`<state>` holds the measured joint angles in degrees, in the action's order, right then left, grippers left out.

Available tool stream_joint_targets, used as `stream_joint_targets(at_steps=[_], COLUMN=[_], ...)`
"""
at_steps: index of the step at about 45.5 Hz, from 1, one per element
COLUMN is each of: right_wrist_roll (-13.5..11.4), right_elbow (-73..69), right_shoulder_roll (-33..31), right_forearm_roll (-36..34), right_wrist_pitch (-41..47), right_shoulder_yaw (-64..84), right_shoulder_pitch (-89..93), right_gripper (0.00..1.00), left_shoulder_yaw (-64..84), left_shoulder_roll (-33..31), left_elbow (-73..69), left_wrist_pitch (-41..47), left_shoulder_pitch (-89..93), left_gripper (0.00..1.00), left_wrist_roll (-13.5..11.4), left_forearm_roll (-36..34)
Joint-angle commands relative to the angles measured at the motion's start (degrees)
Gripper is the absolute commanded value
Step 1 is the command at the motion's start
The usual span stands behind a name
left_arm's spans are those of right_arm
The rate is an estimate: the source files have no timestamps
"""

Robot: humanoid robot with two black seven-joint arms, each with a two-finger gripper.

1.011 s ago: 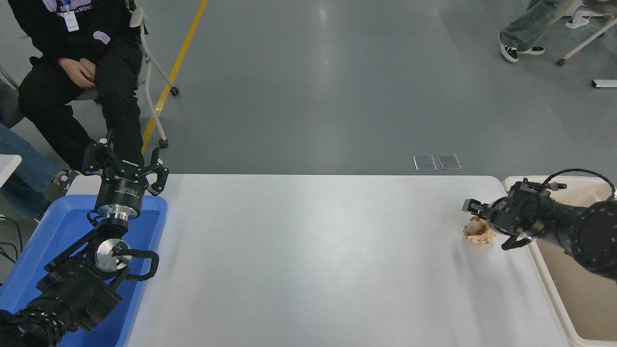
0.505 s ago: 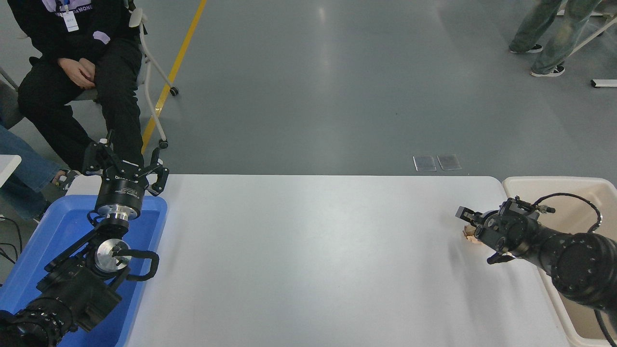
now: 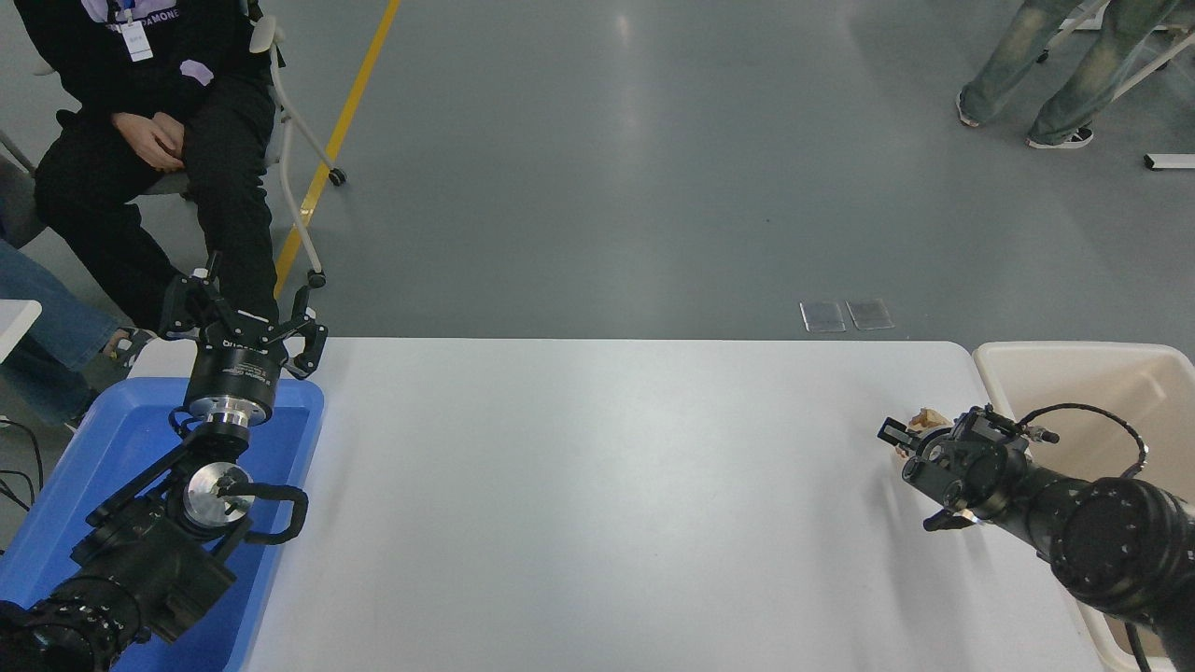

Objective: Pick up paper ball place in dustbin

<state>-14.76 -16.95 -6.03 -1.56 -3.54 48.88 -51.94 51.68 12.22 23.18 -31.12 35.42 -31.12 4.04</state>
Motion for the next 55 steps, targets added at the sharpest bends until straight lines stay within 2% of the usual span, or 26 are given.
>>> stream_joint_targets(at_steps=[1, 18, 28, 42, 46, 55], right_wrist_roll=[0.0, 0.0, 0.0, 0.1, 0.1, 0.1], right_elbow=[0.1, -4.5, -28.2, -55.7, -58.9, -59.7], right_shoulder_roll=[-0.5, -3.1, -15.2, -16.7, -16.7, -17.3], right_forearm_roll=[-0.1, -0.1, 0.8, 0.5, 0.4, 0.5], right_wrist_pitch=[-0.3, 0.1, 0.7, 2.3, 5.7, 25.1], right_shoulder_yaw=[-3.3, -4.1, -0.4, 14.5, 15.8, 15.4], right_shoulder_pitch=[0.3, -2.8, -17.6, -40.7, -45.6, -53.9], right_gripper=[0.0, 0.0, 0.0, 0.0, 0.0, 0.0], left_shoulder_yaw=[0.0, 0.0, 0.0, 0.0, 0.0, 0.0], left_shoulder_roll=[0.0, 0.0, 0.0, 0.0, 0.0, 0.0], left_elbow=[0.0, 0.0, 0.0, 0.0, -0.1, 0.0], left_wrist_pitch=[0.0, 0.0, 0.0, 0.0, 0.0, 0.0], left_shoulder_pitch=[0.0, 0.0, 0.0, 0.0, 0.0, 0.0], left_gripper=[0.99, 0.99, 0.99, 0.99, 0.99, 0.99], left_wrist_roll=[-0.1, 0.0, 0.0, 0.0, 0.0, 0.0], left_forearm_roll=[0.0, 0.0, 0.0, 0.0, 0.0, 0.0])
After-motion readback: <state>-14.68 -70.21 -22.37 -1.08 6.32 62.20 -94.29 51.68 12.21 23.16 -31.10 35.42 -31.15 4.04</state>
